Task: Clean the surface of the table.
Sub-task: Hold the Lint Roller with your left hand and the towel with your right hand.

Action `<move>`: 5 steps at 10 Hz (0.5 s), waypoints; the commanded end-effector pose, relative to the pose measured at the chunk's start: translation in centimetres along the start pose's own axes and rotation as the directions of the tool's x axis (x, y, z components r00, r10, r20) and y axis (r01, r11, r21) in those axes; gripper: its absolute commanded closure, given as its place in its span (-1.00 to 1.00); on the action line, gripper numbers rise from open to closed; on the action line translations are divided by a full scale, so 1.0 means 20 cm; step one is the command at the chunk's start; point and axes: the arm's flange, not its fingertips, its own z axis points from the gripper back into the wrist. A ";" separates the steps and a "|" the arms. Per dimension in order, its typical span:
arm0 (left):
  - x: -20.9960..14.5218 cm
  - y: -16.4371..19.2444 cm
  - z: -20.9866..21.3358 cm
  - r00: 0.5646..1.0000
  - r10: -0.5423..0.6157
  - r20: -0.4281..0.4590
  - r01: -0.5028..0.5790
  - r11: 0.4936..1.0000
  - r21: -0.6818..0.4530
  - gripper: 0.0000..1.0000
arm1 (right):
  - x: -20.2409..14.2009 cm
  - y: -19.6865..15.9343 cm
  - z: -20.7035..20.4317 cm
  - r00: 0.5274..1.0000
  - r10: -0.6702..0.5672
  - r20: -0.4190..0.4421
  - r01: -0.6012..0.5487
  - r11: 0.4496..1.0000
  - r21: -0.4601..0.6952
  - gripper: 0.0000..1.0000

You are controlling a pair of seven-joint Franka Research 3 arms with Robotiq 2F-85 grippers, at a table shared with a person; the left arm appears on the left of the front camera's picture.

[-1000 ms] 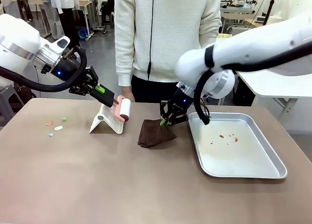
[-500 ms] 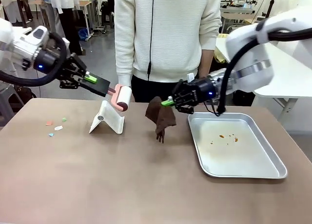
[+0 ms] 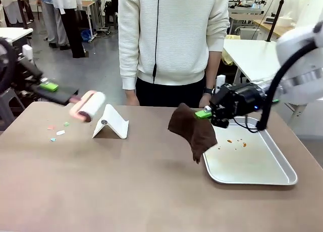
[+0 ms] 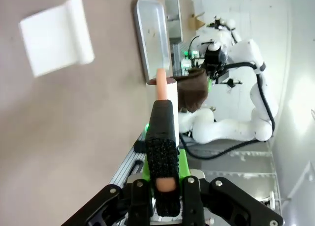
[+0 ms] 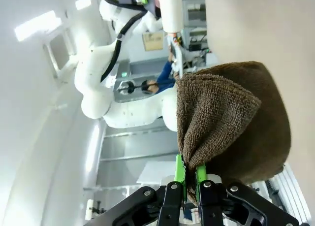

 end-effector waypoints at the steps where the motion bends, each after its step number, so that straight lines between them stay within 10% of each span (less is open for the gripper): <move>1: -0.10 0.12 0.11 0.998 -0.042 -0.040 0.042 0.999 0.010 1.00 | -0.28 0.00 -0.02 0.988 0.073 0.138 -0.065 0.996 -0.061 1.00; 5: -0.40 0.47 0.44 0.987 -0.042 0.155 0.073 0.977 -0.203 1.00 | -0.79 -0.15 0.27 0.918 0.104 0.383 -0.084 0.994 -0.069 1.00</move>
